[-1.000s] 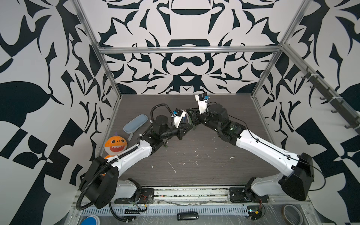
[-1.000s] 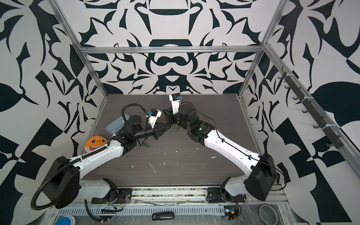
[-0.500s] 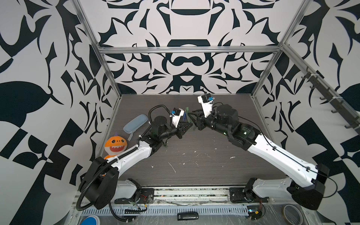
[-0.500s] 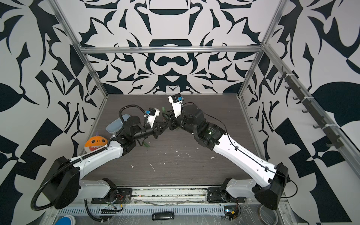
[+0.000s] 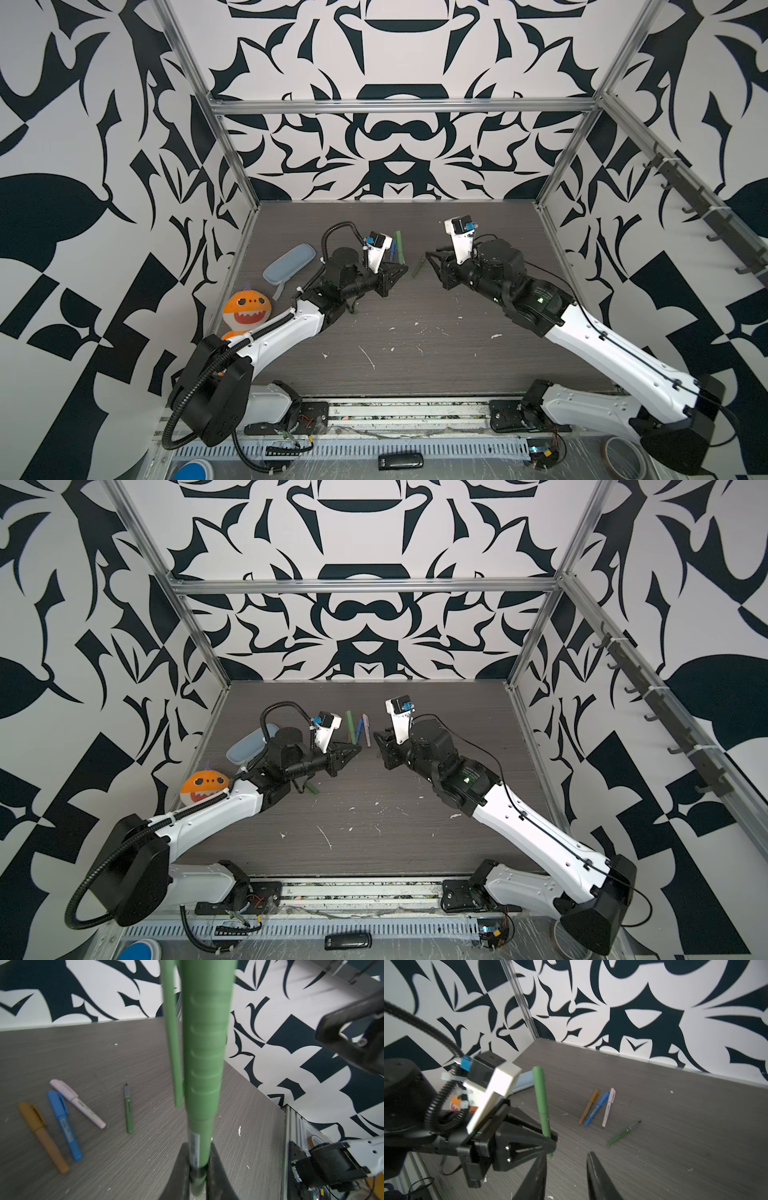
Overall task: Insert pens into pen caps
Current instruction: Place a pen at the top-center of the table.
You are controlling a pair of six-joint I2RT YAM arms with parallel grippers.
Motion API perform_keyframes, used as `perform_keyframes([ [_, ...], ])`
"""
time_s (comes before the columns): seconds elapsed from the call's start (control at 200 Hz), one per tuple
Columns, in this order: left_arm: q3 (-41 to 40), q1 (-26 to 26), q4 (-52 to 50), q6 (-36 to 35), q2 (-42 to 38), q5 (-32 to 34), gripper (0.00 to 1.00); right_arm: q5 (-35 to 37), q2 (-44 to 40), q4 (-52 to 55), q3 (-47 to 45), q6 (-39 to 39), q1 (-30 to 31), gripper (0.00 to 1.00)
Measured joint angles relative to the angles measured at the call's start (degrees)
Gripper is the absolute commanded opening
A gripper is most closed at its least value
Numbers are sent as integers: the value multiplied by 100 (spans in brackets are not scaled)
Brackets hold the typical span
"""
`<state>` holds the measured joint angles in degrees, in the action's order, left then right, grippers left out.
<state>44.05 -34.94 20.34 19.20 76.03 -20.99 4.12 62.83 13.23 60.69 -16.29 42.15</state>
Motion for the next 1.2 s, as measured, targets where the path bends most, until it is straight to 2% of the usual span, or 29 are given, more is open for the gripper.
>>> perform_keyframes([
  [0.21, 404, 262, -1187, 212, 59, 468, 0, -428, -22, -223, -883, -332, -675, 35],
  [0.395, 901, 439, -2479, 201, 264, 892, 0, -699, 321, -597, -1126, -501, -990, 34],
  [0.61, 1692, 955, -3609, 201, 1539, 968, 0, -887, 743, -1172, -1458, -610, -1163, 34],
  [0.845, 3005, 1165, -4664, 76, 3110, 962, 0, -992, 977, -1703, -1777, -629, -1316, 33],
  [1.2, 4680, 1281, -5622, -133, 4461, 1071, 0, -994, 1067, -2315, -2315, -673, -1346, 33],
])
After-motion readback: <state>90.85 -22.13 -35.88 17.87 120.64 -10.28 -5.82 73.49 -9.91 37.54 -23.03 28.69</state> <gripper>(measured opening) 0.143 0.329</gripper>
